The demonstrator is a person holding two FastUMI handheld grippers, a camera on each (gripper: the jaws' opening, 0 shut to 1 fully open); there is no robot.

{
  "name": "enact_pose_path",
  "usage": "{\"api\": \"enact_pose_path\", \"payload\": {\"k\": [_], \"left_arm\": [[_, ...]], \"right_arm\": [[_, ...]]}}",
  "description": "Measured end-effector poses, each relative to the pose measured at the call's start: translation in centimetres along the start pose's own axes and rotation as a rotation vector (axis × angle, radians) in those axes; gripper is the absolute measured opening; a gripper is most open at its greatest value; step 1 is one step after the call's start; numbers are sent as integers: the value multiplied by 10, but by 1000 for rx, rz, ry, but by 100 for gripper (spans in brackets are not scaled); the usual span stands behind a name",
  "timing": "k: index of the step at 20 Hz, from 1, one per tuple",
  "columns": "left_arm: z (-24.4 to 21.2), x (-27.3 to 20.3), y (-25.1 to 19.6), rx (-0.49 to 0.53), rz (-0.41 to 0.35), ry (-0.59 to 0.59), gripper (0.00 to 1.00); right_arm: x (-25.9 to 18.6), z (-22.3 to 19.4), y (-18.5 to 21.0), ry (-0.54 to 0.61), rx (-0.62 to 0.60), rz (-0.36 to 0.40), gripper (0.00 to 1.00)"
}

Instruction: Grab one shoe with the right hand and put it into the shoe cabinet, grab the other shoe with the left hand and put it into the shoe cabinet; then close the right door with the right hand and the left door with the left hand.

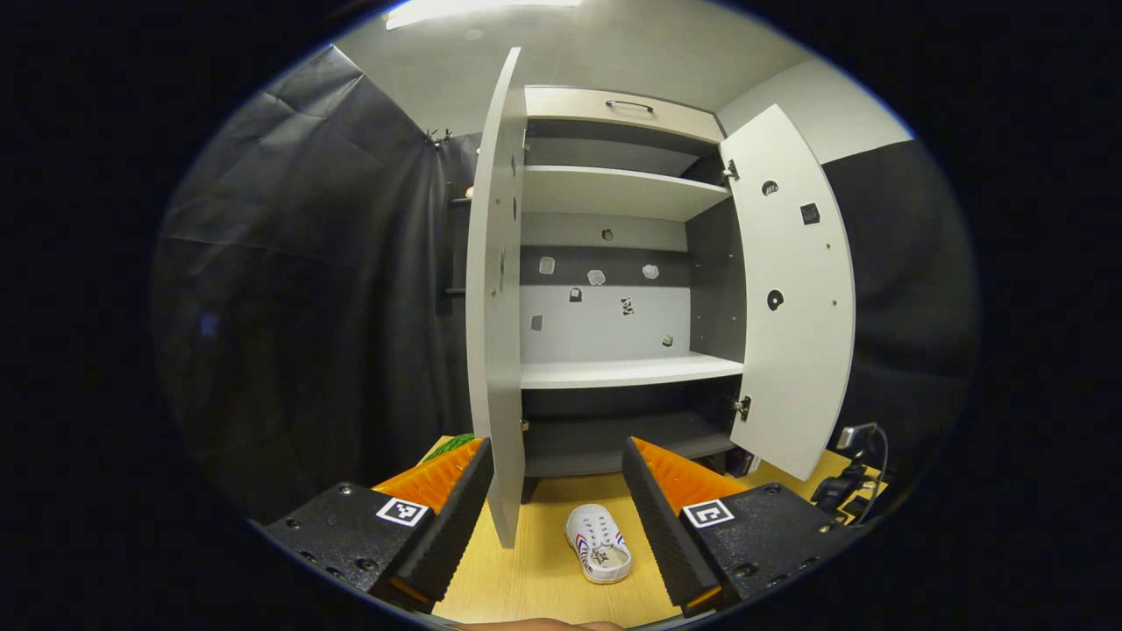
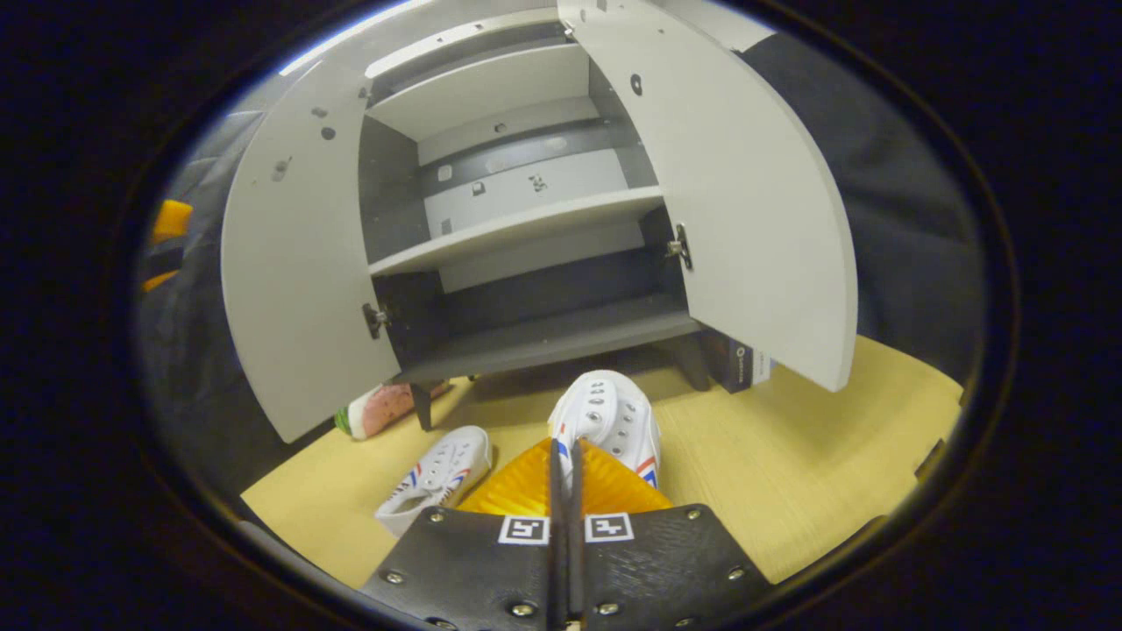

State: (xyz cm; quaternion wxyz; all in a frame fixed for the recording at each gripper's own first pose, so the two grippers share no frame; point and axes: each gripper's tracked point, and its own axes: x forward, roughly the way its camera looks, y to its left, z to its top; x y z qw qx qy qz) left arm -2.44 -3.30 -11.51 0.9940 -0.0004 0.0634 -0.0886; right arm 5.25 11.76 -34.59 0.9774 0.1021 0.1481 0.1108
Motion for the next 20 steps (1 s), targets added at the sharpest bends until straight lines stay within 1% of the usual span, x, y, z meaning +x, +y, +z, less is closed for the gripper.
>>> {"api": "enact_pose_path", "payload": {"k": [3,5,8,11,13,16,20], "left_arm": [[-5,6,-4,-2,-8,-4,90],[-13,11,1,-10,20,17,90],[-9,23,-1,-15,25,-9,90],[-10,38,-2,-4,16,10,90],[-12,47,-6,0,-1,17,90],[-16,61,-16,-16,-45,25,90],[-21,80,-23,-11,-71,30,90]], "right_arm": [[-21,56,17,-60,-40,41,1],[-32,97,25,-90,-75,47,1],[-41,165,38,-143,-117,58,1],[-46,229,51,-187,-149,65,1],[-42,270,60,-214,-175,60,1],[-24,322,76,-250,-254,42,1],[24,370,103,-252,-343,22,1]]}}
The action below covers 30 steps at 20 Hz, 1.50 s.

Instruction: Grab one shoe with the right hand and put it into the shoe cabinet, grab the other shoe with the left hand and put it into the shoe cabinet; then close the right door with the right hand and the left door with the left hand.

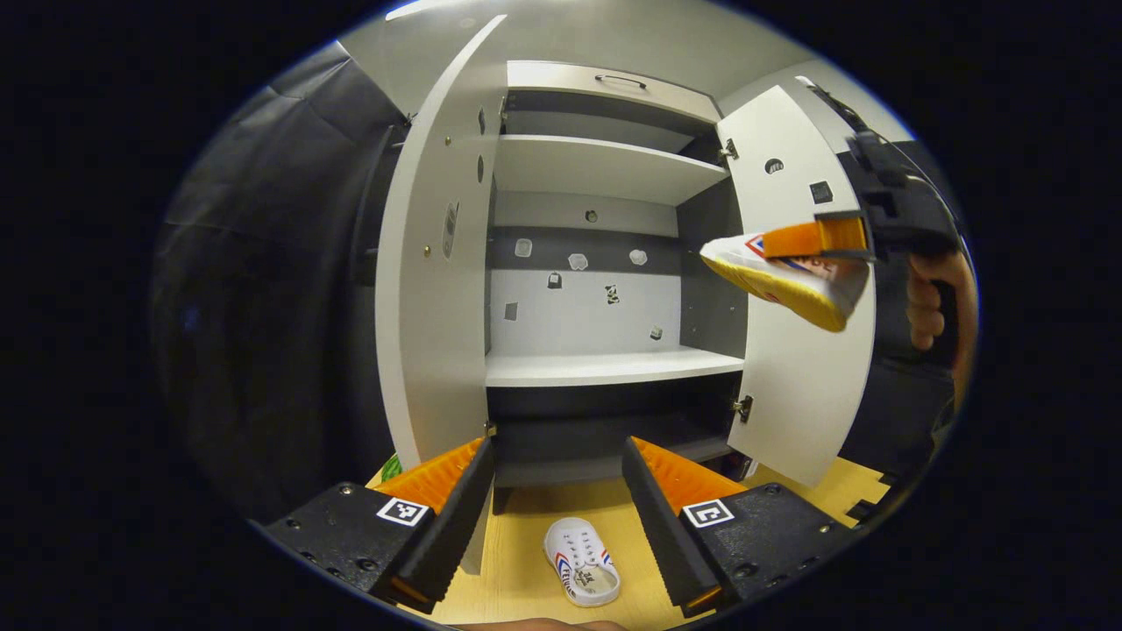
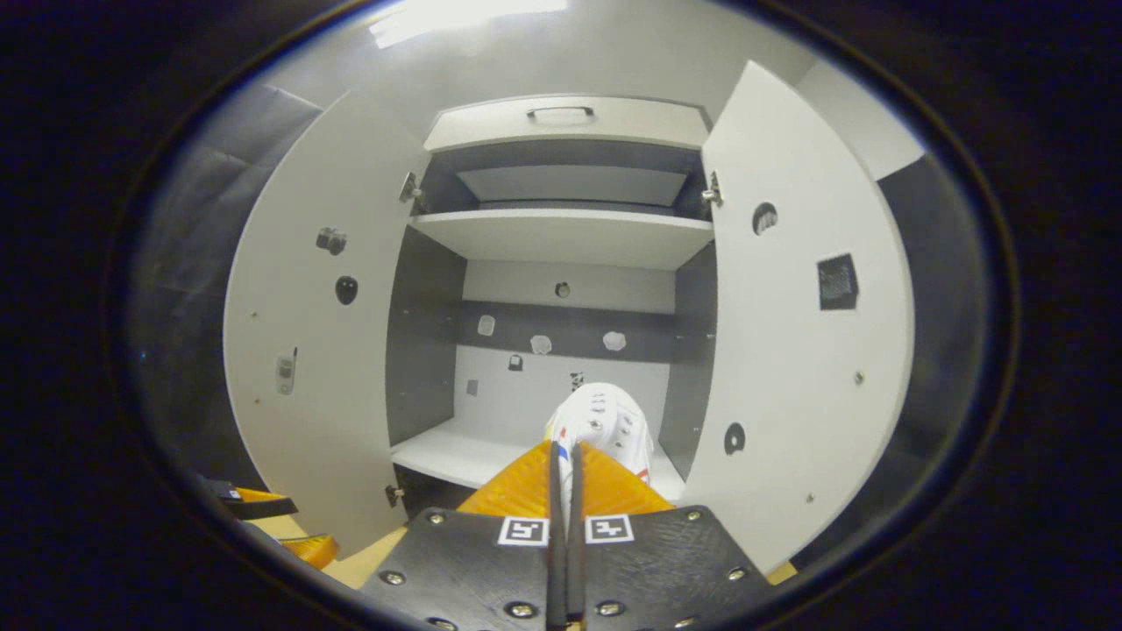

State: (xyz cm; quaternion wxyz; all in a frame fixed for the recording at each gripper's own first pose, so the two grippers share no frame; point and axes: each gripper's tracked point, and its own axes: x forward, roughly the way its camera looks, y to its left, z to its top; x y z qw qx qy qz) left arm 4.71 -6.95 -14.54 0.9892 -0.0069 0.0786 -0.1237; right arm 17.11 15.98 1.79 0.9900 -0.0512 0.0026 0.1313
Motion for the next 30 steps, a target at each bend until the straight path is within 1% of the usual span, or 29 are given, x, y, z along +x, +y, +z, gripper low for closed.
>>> {"api": "enact_pose_path", "payload": {"k": [3,4,6,8,9,10,11,12,13,14,15,16,17,20,21,22,24,26,28,30], "left_arm": [[-3,12,-2,-24,-3,-2,90],[-7,16,-1,-35,2,-5,85],[-16,21,0,-50,11,-5,85],[-26,30,0,-74,11,11,85],[-31,35,-2,-86,8,22,85],[-35,39,-3,-95,3,26,90],[-39,42,-3,-99,7,29,90],[-45,43,-1,-94,19,37,90],[-49,45,1,-77,22,31,90],[-52,49,3,-75,39,28,85],[-52,52,6,-68,48,10,90],[-51,55,10,-63,69,5,90],[-52,57,14,-55,83,8,90],[-56,60,16,-25,98,35,90],[-55,60,18,-25,105,30,90],[-58,61,17,-21,107,29,88],[-62,62,17,-16,109,30,89],[-68,63,14,-19,99,50,87],[-68,63,13,-9,98,56,89],[-67,63,13,-13,99,54,89]], "right_arm": [[52,10,8,10,-39,8,1],[72,7,9,18,-39,5,1],[109,-4,6,39,-38,-3,1],[147,-22,-6,53,-69,-24,1],[163,-23,-14,42,-95,-43,1],[179,-21,-30,12,-118,-86,1],[192,-21,-40,-16,-116,-120,1],[203,-42,-42,18,-94,-128,1],[203,-75,-36,62,-70,-87,1],[224,-99,-24,28,34,-33,1],[220,-101,-24,22,77,-81,5],[219,-107,-26,36,70,-81,2],[217,-113,-16,55,64,-35,0],[203,-119,-20,46,-16,-66,1],[196,-118,-21,37,-11,-70,1],[190,-118,-17,35,12,-50,1],[180,-121,-18,41,41,-45,1],[172,-127,-21,45,25,-59,1],[165,-133,-17,54,-4,-52,1],[160,-139,-13,66,-6,-44,1]]}}
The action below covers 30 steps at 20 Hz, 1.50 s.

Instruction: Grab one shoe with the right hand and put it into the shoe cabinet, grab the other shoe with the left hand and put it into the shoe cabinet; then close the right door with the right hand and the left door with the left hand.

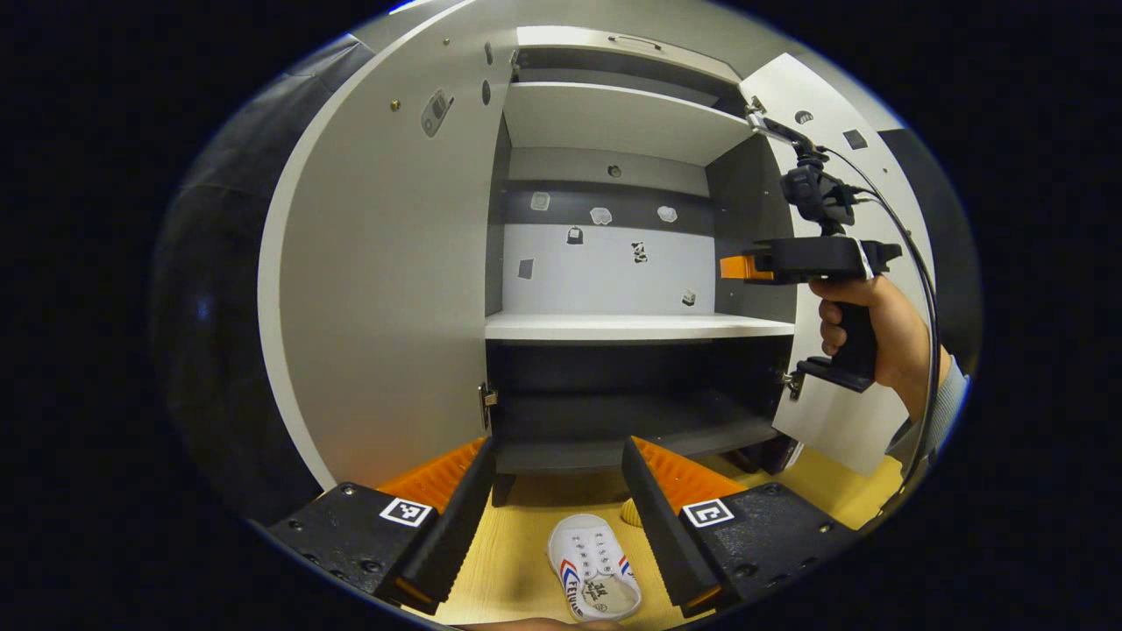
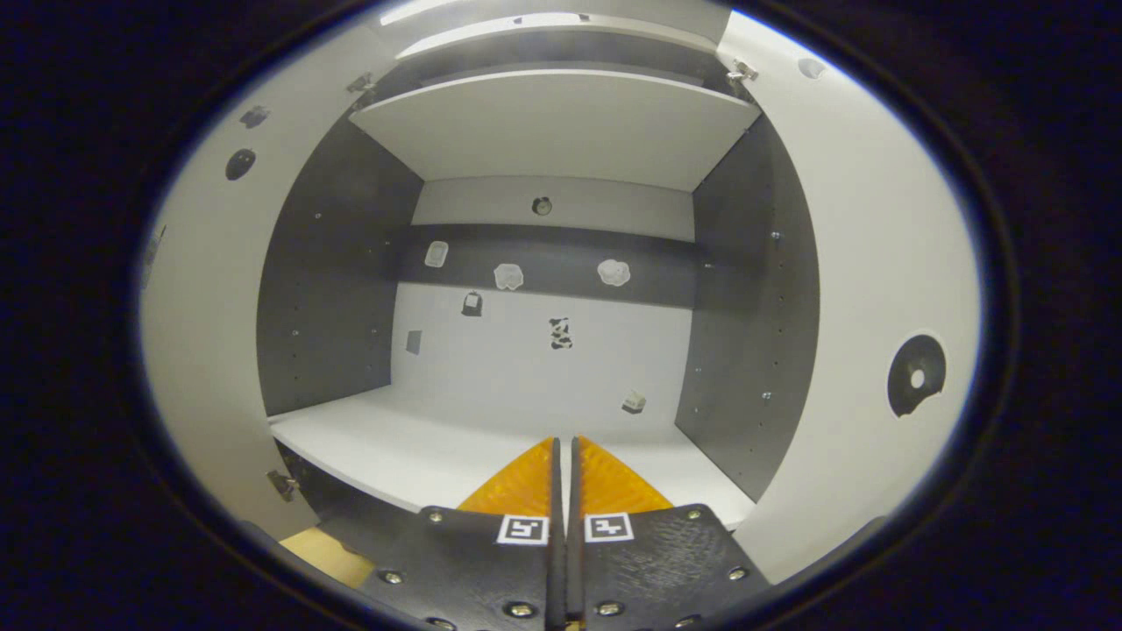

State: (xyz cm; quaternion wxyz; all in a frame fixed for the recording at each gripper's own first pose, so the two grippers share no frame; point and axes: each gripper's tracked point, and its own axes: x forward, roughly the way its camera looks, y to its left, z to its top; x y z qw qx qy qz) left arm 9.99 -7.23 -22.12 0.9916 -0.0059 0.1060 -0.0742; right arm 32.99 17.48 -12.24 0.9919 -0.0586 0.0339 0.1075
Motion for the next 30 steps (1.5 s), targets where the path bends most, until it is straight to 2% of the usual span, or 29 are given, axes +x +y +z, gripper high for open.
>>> {"api": "enact_pose_path", "payload": {"k": [7,8,11,14,15,17,18,19,20,21,23,27,29,30], "left_arm": [[1,-3,1,1,-2,3,88],[0,-4,1,0,-1,4,89],[0,-6,3,-4,-1,3,89],[-1,-8,4,-9,-3,2,88],[-2,-9,4,-9,-4,5,89],[-5,-11,5,-14,-5,7,89],[-6,-13,6,-17,-6,10,88],[-6,-14,6,-16,-4,13,88],[-7,-15,8,-14,-1,14,85],[-7,-16,8,-16,2,13,89],[-5,-20,9,-19,4,9,89],[-9,-29,11,-18,11,4,89],[-14,-33,12,-15,15,9,89],[-17,-35,12,-15,16,11,89]], "right_arm": [[-9,-6,11,0,13,23,1],[-12,-8,15,0,13,29,4],[-23,-25,26,23,7,57,4],[-37,-58,43,71,11,97,31],[-44,-72,48,90,11,110,30],[-58,-101,60,125,3,145,41],[-66,-118,67,147,-8,158,51],[-73,-135,70,170,-24,163,54],[-80,-152,75,192,-26,175,69],[-87,-170,82,222,-19,189,72],[-100,-207,91,288,-1,204,83],[-131,-283,109,420,33,237,86],[-140,-309,118,462,47,254,85],[-143,-323,120,485,45,262,81]]}}
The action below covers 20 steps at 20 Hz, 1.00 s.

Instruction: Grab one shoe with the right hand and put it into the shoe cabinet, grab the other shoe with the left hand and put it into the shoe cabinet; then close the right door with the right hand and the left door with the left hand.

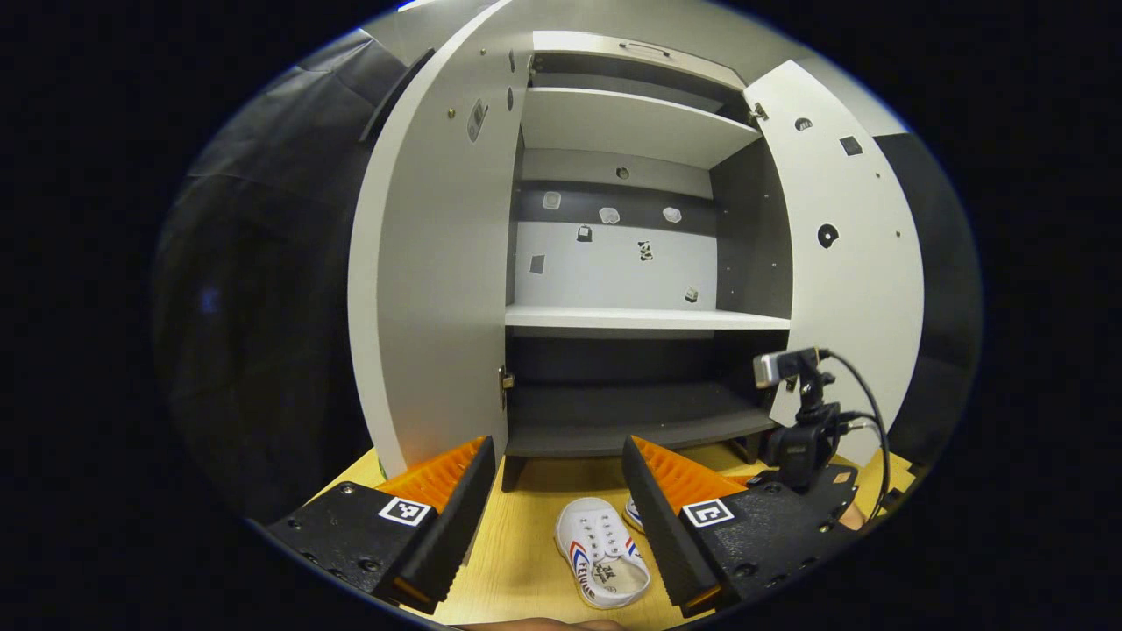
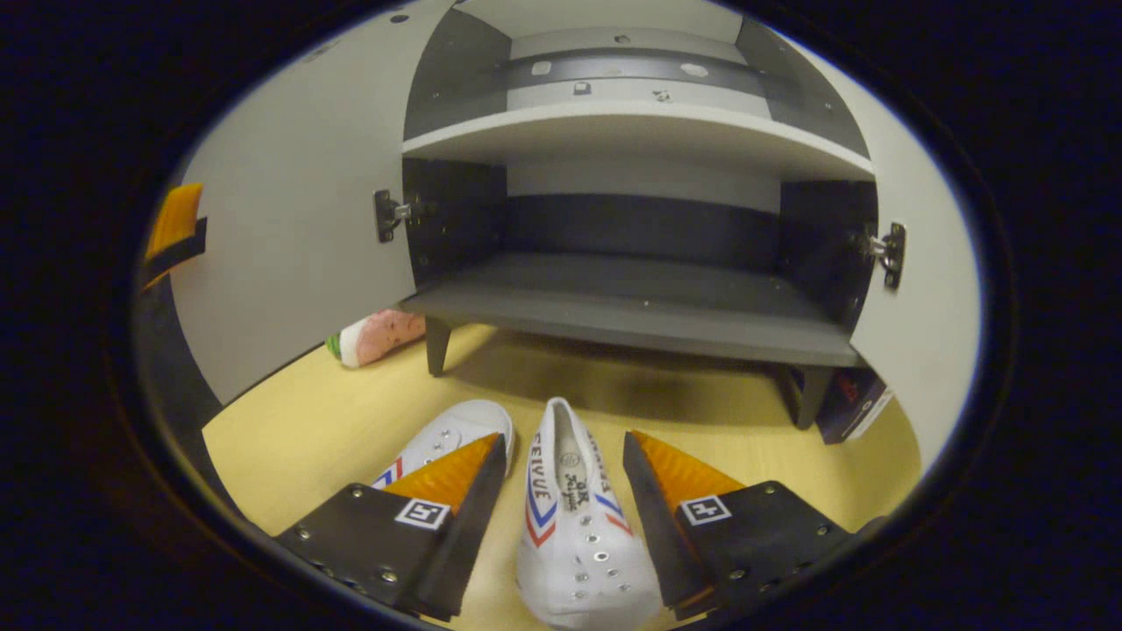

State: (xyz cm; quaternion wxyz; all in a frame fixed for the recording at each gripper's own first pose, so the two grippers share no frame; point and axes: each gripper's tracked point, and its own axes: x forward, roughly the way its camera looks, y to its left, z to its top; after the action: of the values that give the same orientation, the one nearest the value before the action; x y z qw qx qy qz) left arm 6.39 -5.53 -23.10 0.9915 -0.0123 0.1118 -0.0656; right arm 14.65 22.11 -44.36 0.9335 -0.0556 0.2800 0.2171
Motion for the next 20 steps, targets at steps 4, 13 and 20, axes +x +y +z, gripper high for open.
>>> {"api": "enact_pose_path", "payload": {"k": [4,13,20], "left_arm": [[-10,-6,3,7,11,15,89],[-11,-6,5,13,2,11,89],[-20,6,2,6,3,38,89]], "right_arm": [[14,-26,6,54,-33,5,75],[26,-45,16,83,-60,-22,41],[49,-45,17,56,-16,32,26]]}}
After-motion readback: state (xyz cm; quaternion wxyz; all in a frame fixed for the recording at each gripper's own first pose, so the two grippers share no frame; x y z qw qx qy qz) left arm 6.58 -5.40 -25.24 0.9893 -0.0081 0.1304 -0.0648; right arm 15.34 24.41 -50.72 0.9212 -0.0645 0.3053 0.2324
